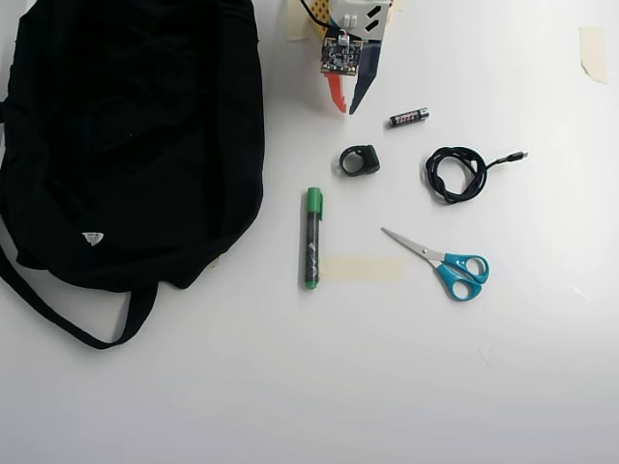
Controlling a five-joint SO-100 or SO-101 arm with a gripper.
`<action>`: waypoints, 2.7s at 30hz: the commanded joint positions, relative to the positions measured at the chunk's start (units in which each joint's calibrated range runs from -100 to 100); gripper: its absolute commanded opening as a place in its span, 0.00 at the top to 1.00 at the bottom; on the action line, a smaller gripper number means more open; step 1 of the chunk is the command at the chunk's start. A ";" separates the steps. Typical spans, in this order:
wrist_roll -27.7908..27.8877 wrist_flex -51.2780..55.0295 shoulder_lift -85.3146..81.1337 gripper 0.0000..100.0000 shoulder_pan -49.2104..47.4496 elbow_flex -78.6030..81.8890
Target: Put the green marker into the black bag
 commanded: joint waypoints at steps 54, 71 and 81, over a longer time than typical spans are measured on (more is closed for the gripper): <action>0.07 -17.67 46.72 0.98 -2.29 -46.81; 0.07 -23.52 61.83 0.98 -2.29 -61.46; 0.07 -24.64 72.03 0.98 -2.29 -72.15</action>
